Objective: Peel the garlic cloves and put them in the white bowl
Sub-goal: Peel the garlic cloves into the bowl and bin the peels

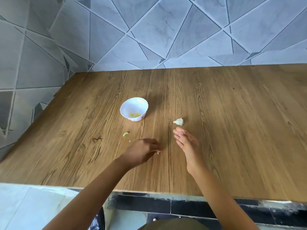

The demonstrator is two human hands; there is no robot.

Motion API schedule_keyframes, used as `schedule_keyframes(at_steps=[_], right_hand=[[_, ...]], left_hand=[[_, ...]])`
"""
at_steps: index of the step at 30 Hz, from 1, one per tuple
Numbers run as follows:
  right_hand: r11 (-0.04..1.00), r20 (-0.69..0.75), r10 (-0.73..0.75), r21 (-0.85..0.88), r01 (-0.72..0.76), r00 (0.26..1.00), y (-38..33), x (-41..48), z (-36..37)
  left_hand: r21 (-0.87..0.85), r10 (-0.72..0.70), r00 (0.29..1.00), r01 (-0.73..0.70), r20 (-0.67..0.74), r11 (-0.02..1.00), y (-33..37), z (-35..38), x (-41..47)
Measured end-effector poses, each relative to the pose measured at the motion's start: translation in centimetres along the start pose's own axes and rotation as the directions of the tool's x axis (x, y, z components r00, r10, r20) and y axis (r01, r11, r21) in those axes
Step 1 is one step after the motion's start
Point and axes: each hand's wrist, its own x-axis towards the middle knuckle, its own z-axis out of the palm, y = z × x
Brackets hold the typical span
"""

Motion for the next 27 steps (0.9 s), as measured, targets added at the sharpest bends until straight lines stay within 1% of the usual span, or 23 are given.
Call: schedule_keyframes(at_steps=[2, 4, 5, 6, 7, 8, 10, 11, 12, 13, 15, 17, 20, 24, 27], right_hand=[[0.985, 0.050, 0.121, 0.114, -0.127, 0.991, 0.0, 0.3, 0.2], [0.937, 0.110, 0.218, 0.256, -0.239, 0.970, -0.2, 0.5, 0.4], [0.901, 0.131, 0.258, 0.325, -0.287, 0.957, -0.3, 0.5, 0.5], [0.863, 0.145, 0.295, 0.383, -0.329, 0.944, -0.5, 0.5, 0.5], [0.825, 0.155, 0.331, 0.431, -0.366, 0.931, -0.6, 0.6, 0.6], [0.787, 0.165, 0.368, 0.470, -0.401, 0.915, -0.7, 0.6, 0.7], [0.710, 0.194, 0.433, 0.528, -0.466, 0.880, -1.0, 0.6, 1.1], [0.677, 0.210, 0.457, 0.548, -0.491, 0.864, -1.1, 0.5, 1.4], [0.650, 0.224, 0.476, 0.562, -0.512, 0.850, -1.3, 0.5, 1.6], [0.626, 0.231, 0.494, 0.574, -0.527, 0.838, -1.4, 0.5, 1.9], [0.575, 0.234, 0.519, 0.617, -0.538, 0.822, -1.5, 0.4, 2.2], [0.512, 0.224, 0.541, 0.676, -0.529, 0.811, -1.6, 0.4, 2.3], [0.491, 0.197, 0.559, 0.704, -0.513, 0.805, -1.7, 0.5, 2.4], [0.491, 0.200, 0.559, 0.702, -0.516, 0.805, -1.6, 0.5, 2.3], [0.520, 0.185, 0.553, 0.685, -0.510, 0.812, -1.6, 0.6, 2.4]], left_hand=[[0.022, -0.011, 0.998, 0.012, -0.057, 1.000, 0.2, 0.4, -0.1], [0.048, -0.079, 0.996, 0.081, -0.049, 0.996, 0.4, 0.5, 0.4], [0.028, -0.129, 0.991, 0.130, -0.032, 0.991, 0.6, 0.4, 0.7], [-0.046, -0.183, 0.982, 0.181, -0.043, 0.982, 0.7, 0.2, 1.0], [-0.167, -0.244, 0.967, 0.229, -0.076, 0.959, 0.8, -0.1, 1.3], [-0.310, -0.308, 0.945, 0.261, -0.112, 0.914, 0.9, -0.6, 1.5], [-0.555, -0.396, 0.907, 0.259, -0.141, 0.790, 1.1, -1.6, 1.7], [-0.612, -0.406, 0.905, 0.250, -0.128, 0.750, 1.5, -2.0, 2.0], [-0.611, -0.390, 0.913, 0.240, -0.122, 0.754, 1.9, -2.3, 2.3], [-0.562, -0.358, 0.924, 0.228, -0.132, 0.795, 2.5, -2.5, 2.6], [-0.403, -0.287, 0.945, 0.203, -0.158, 0.892, 3.7, -2.3, 3.2], [-0.276, -0.242, 0.958, 0.194, -0.155, 0.941, 4.5, -2.0, 3.5], [-0.193, -0.249, 0.958, 0.220, -0.139, 0.956, 4.9, -1.8, 3.8], [-0.176, -0.285, 0.933, 0.250, -0.219, 0.952, 5.5, -1.5, 4.0], [-0.177, -0.309, 0.915, 0.269, -0.261, 0.947, 5.8, -1.0, 4.0]])
